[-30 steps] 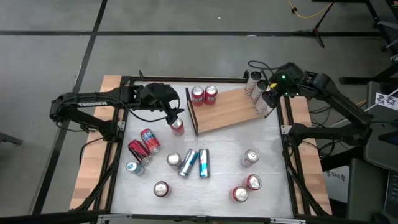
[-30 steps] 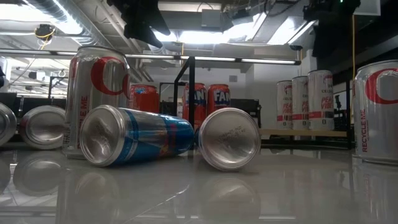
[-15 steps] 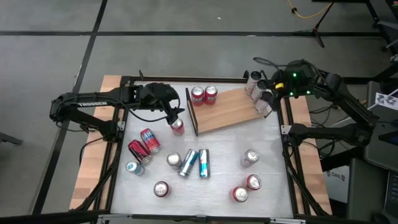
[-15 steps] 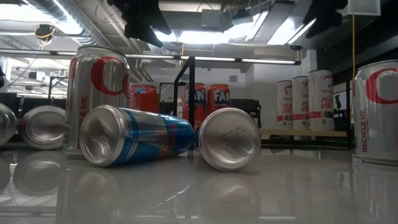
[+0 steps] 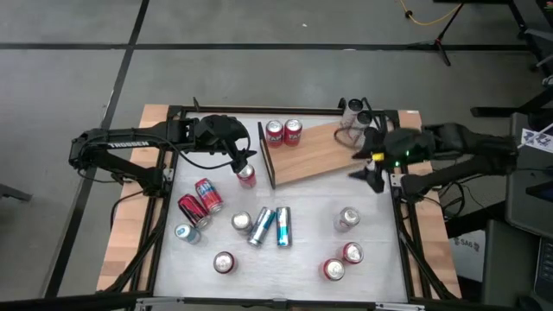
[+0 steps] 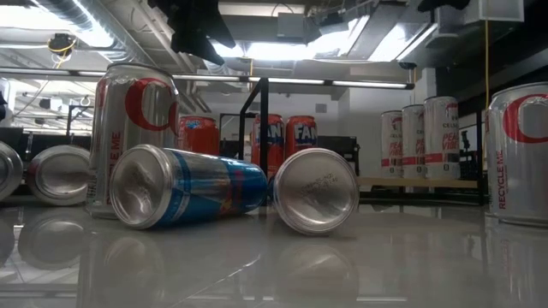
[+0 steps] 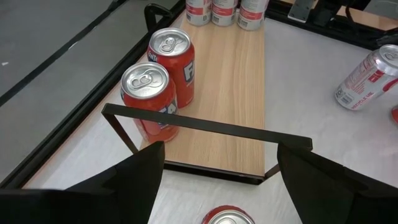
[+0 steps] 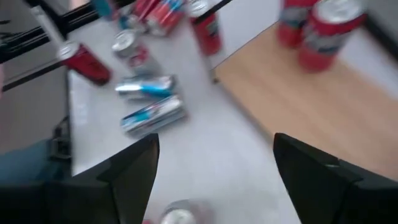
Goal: Place canned beverage on shelf
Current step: Put the bottom right orange soda can on the shelf
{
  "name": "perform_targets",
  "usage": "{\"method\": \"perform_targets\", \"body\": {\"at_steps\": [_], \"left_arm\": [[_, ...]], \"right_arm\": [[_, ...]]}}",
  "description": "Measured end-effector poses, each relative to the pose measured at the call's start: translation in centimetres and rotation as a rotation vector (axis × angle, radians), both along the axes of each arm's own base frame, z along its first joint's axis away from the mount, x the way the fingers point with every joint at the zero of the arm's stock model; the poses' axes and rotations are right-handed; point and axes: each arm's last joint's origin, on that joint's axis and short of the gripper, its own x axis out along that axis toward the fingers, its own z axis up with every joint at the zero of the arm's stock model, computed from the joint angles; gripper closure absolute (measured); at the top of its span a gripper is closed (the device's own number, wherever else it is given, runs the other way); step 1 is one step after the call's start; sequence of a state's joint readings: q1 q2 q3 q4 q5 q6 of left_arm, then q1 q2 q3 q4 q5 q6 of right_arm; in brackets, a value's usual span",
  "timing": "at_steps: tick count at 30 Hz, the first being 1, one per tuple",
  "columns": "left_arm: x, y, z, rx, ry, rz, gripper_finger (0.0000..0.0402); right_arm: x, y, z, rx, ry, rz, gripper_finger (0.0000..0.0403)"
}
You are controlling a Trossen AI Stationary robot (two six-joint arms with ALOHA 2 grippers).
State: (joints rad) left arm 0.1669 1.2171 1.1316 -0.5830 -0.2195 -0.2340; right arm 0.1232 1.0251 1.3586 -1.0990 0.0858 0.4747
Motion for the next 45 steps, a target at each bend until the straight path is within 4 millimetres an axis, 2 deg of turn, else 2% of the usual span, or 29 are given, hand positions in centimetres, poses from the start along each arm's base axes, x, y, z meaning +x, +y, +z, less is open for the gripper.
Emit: {"method": "perform_targets", "body": {"at_steps": [9,13,21,26,34,45], "left_arm": [[0.0,0.0,0.0,0.0,0.001,0.0,0.0099],[0.0,0.0,0.0,0.0,0.001,0.0,0.0099],[0.0,0.0,0.0,0.0,0.001,0.0,0.0099],[0.0,0.0,0.0,0.0,0.001,0.0,0.0099],[0.0,0.0,0.0,0.0,0.0,0.0,0.0099],[0.0,0.0,0.0,-0.001,0.006,0.0,0.0099]], "right_arm": [[2.1,4.9,-1.8,0.127,0.133,0.14,0.0097],[2.8,7.9,-3.1,0.129,0.212,0.195,0.0097],[2.7,14.2,-5.9,0.037,0.33,0.347,0.0097],[2.5,16.8,-7.6,0.005,0.394,0.374,0.0097],[2.9,19.1,-9.9,0.063,0.56,0.475,0.0097],[3.3,19.3,-10.6,0.014,0.562,0.45,0.0097]]}}
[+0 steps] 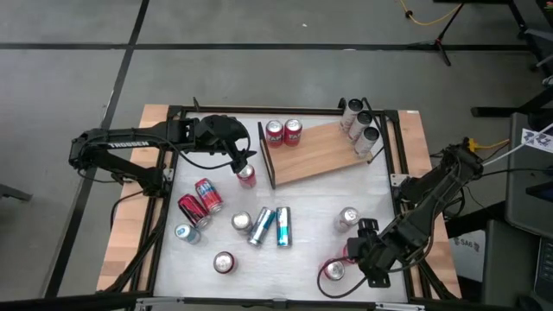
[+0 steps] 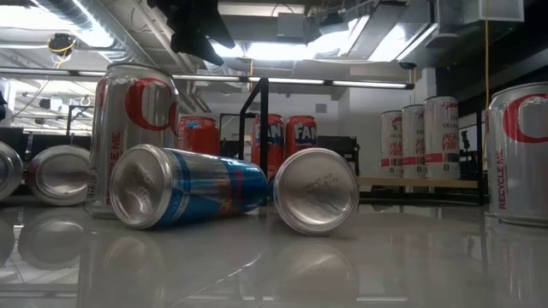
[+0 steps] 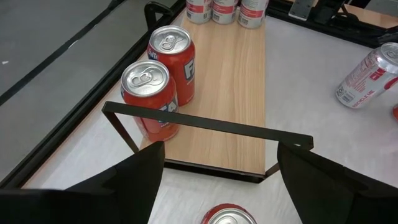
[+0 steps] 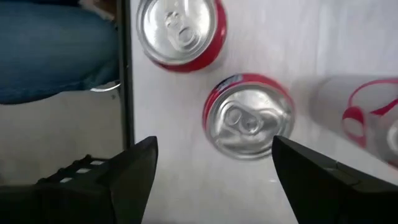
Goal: Place canned beverage on shelf
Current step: Put the bottom right orange soda can on the shelf
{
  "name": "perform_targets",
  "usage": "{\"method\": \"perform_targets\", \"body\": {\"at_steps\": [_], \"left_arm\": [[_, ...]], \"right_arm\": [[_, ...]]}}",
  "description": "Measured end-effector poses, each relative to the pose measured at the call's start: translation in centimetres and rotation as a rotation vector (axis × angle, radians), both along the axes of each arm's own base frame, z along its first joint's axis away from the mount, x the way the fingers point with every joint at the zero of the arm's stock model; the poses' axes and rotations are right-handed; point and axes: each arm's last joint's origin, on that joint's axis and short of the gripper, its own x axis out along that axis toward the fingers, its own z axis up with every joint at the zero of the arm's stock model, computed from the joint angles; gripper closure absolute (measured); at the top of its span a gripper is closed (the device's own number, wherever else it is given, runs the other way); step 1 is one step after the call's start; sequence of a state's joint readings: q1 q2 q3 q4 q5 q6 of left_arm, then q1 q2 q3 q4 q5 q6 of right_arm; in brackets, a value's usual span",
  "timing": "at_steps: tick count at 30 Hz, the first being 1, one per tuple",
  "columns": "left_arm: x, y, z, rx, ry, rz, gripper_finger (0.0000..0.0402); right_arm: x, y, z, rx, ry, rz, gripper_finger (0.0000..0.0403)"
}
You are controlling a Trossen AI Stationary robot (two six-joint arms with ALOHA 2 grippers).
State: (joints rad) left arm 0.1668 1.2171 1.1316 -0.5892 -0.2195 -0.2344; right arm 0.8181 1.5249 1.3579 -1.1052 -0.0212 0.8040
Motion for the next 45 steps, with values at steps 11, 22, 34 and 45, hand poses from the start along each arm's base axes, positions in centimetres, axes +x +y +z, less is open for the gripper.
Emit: {"method": "perform_targets", "body": {"at_steps": [11,22,34,45], "left_arm": [[0.0,0.0,0.0,0.0,0.001,0.0,0.0099],[0.0,0.0,0.0,-0.001,0.002,0.0,0.0099],[0.0,0.0,0.0,-0.003,0.001,-0.003,0.0099],[0.0,0.0,0.0,-0.005,0.001,-0.002,0.0099]], "right_arm": [[-0.1,-0.2,-0.1,-0.025,0.006,-0.003,0.0097],[-0.3,-0.8,-0.2,-0.13,-0.024,-0.023,0.0097],[-0.3,-0.5,-1.9,-0.124,-0.026,-0.013,0.0097],[-0.3,-0.4,-2.6,-0.126,-0.045,0.002,0.0097]]}}
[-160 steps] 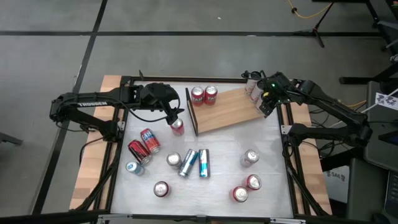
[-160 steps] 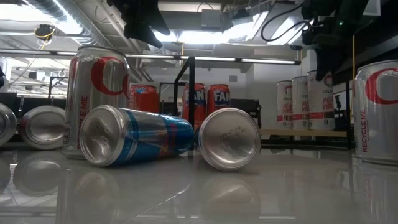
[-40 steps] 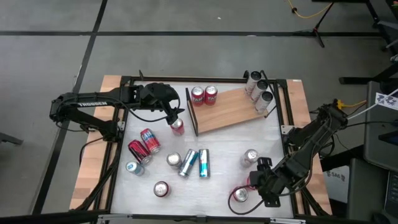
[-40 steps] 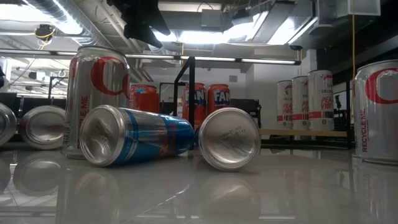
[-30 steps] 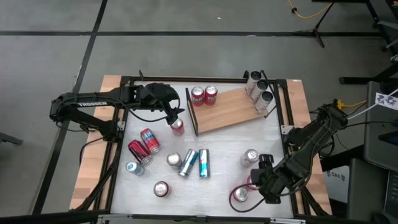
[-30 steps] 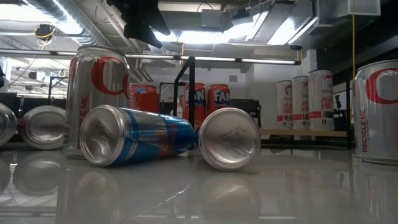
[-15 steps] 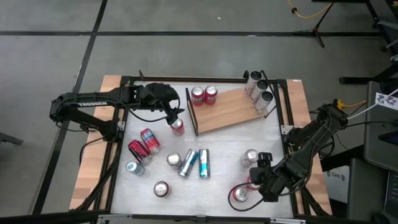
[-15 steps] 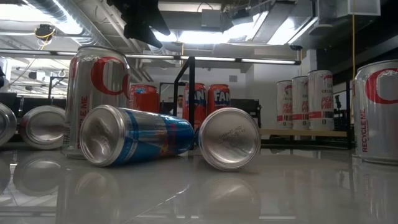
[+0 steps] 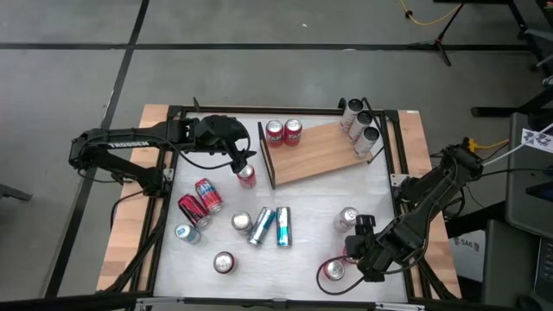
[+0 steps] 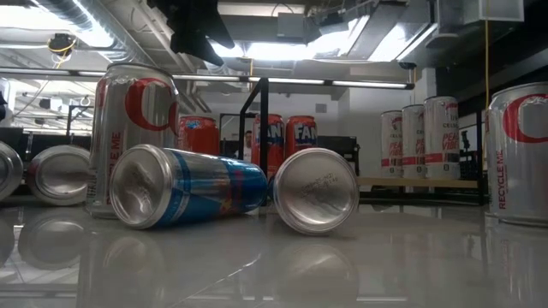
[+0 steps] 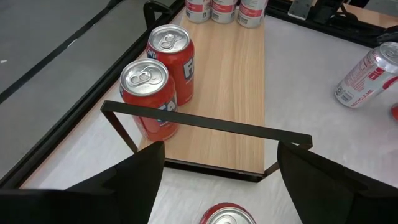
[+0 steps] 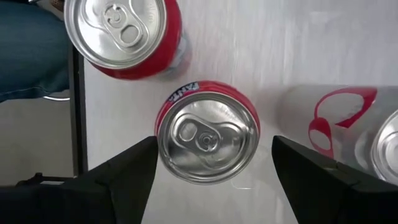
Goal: Place canned beverage on shelf
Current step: Put the bottom right orange soda can on the shelf
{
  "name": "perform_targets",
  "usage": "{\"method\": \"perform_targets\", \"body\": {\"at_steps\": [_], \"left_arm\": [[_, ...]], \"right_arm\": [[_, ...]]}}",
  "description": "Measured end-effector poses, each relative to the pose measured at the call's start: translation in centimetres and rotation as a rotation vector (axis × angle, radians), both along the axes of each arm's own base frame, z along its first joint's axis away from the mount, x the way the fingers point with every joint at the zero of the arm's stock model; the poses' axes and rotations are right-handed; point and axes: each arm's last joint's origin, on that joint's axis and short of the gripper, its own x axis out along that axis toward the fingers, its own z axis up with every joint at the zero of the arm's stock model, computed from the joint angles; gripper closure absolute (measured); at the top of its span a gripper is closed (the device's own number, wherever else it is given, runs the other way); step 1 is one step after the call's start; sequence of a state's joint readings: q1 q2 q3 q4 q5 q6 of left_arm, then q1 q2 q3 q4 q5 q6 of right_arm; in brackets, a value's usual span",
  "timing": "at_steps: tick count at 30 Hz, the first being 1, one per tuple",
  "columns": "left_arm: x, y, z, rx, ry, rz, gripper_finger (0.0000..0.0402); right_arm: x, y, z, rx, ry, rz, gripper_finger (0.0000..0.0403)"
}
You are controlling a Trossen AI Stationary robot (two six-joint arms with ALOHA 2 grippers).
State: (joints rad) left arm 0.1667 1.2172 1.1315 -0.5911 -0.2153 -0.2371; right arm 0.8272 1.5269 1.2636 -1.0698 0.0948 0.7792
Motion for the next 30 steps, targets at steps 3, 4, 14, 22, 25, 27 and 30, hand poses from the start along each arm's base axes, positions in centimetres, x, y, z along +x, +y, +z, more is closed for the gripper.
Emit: {"method": "perform_targets", "body": {"at_steps": [3,4,14,22,25,27,30], "left_arm": [[0.0,0.0,0.01,0.0,0.0,0.0,0.0099],[0.0,0.0,0.0,0.0,0.0,0.0,0.0099],[0.0,0.0,0.01,0.0,0.0,0.0,0.0099],[0.0,0.01,0.0,0.0,0.0,0.0,0.0099],[0.0,0.0,0.01,0.0,0.0,0.0,0.0099],[0.0,0.0,0.01,0.0,0.0,0.0,0.0099],[0.0,0.0,0.0,0.0,0.0,0.0,0.0099]], "right_arm": [[0.0,0.0,0.0,0.0,0.0,0.001,0.0097],[0.0,0.0,0.0,0.0,0.0,0.001,0.0097],[-0.06,0.05,-0.01,0.017,0.019,0.007,0.0097],[0.03,0.06,0.0,0.008,0.001,0.004,0.0097],[-0.01,0.08,0.0,0.008,0.001,0.005,0.0097],[-0.15,0.22,0.0,0.005,-0.001,0.012,0.0097],[-0.41,0.49,-0.04,-0.006,-0.012,0.024,0.0097]]}}
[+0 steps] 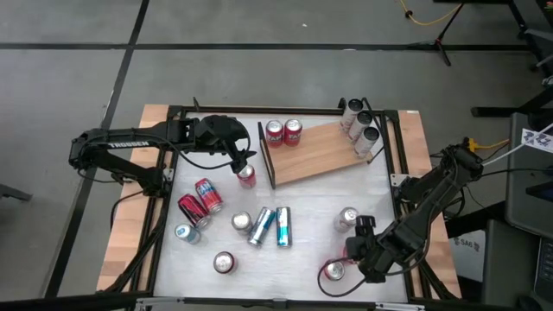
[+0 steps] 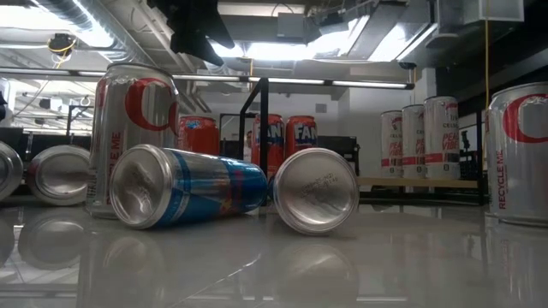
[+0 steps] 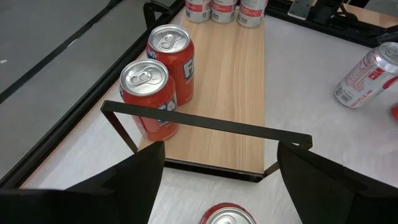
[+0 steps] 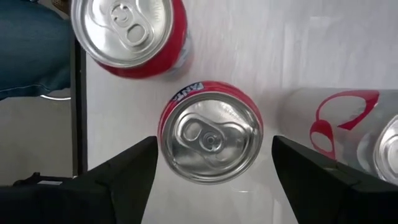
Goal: Place canned beverage on shelf
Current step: Put the bottom right orange soda can on the shelf
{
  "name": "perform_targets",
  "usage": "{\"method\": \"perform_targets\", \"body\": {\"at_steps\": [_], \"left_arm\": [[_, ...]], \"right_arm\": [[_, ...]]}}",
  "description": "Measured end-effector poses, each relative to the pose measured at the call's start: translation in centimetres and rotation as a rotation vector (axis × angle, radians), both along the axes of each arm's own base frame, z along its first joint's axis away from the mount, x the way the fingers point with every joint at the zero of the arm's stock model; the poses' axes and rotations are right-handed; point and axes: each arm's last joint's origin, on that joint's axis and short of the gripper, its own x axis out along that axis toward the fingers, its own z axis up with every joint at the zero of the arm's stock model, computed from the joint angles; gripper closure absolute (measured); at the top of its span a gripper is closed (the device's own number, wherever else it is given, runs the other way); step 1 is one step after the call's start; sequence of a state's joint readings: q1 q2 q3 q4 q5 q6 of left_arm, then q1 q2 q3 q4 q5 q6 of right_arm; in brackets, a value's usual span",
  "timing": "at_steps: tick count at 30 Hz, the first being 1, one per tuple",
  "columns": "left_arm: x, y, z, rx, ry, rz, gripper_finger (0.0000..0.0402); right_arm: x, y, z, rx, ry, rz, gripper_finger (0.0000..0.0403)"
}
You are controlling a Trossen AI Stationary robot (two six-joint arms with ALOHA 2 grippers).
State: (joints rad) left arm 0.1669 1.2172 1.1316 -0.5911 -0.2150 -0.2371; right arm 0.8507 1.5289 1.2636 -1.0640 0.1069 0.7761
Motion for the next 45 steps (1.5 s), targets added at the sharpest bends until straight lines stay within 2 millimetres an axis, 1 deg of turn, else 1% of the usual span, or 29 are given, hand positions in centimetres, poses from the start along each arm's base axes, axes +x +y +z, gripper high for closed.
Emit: {"method": "perform_targets", "body": {"at_steps": [13,15,20,23,31,45], "left_arm": [[0.0,0.0,0.0,0.0,0.0,0.0,0.0099],[0.0,0.0,0.0,0.0,-0.001,0.0,0.0099],[0.0,0.0,0.0,0.0,0.0,0.0,0.0099],[0.0,0.0,0.0,0.0,0.0,-0.001,0.0099],[0.0,0.0,0.0,-0.002,0.001,-0.003,0.0099],[0.0,0.0,0.0,-0.002,0.0,-0.003,0.0099]], "right_arm": [[0.2,0.1,0.0,-0.012,-0.033,-0.005,0.0097],[0.2,0.2,-0.3,-0.01,-0.035,-0.005,0.0097],[0.1,0.1,-1.9,0.005,-0.017,0.001,0.0097],[0.1,0.0,-2.3,-0.002,-0.032,-0.005,0.0097],[0.2,0.1,-2.4,-0.025,-0.059,0.043,0.0097],[0.3,0.2,-2.5,-0.005,-0.067,0.037,0.0097]]}}
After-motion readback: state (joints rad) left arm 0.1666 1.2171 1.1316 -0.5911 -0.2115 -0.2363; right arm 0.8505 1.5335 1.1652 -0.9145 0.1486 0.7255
